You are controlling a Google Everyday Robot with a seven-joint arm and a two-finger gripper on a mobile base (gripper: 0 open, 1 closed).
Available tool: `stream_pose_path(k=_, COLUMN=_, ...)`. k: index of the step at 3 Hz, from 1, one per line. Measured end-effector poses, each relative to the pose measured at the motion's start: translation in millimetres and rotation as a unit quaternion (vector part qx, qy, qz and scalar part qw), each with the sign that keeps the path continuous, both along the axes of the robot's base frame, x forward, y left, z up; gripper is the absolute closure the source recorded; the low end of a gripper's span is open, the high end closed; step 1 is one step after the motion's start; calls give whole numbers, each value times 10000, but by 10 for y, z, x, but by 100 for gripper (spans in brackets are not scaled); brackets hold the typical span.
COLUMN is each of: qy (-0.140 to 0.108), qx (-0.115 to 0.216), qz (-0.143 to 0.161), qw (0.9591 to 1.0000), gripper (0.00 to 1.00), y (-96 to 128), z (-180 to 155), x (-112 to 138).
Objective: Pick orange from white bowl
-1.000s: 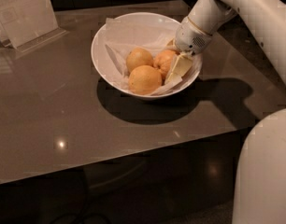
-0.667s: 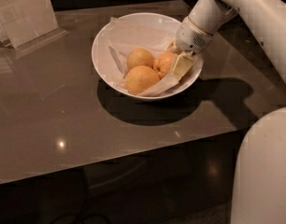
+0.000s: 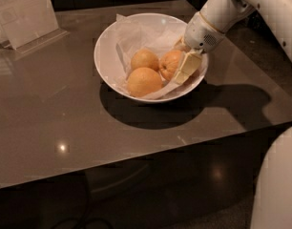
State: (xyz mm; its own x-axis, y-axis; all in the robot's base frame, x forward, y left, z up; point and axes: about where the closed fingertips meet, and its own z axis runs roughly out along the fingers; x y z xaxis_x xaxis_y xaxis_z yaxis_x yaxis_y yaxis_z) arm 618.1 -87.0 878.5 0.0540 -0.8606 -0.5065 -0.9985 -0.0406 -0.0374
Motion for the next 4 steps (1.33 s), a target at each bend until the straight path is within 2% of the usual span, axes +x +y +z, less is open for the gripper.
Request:
stream_pose_path(k=1, qy=-420, qx=517, qz=204, qw=9976, gripper=100, y=93, z=399, x=-55)
stream_pose_path(k=2, qy=-556, qx=1054, qz=325, qw=9923, gripper=100, y=116, z=665, x=-192)
stream_pose_path(k=3, qy=-470, qx=1556, qz=187, qw=9865, gripper=100, y=34, z=755, x=-378)
stream_pose_path(k=4, qy=-448, qx=1795, qz=-37, qw=9827, gripper=100, y=-96, z=801, x=-569)
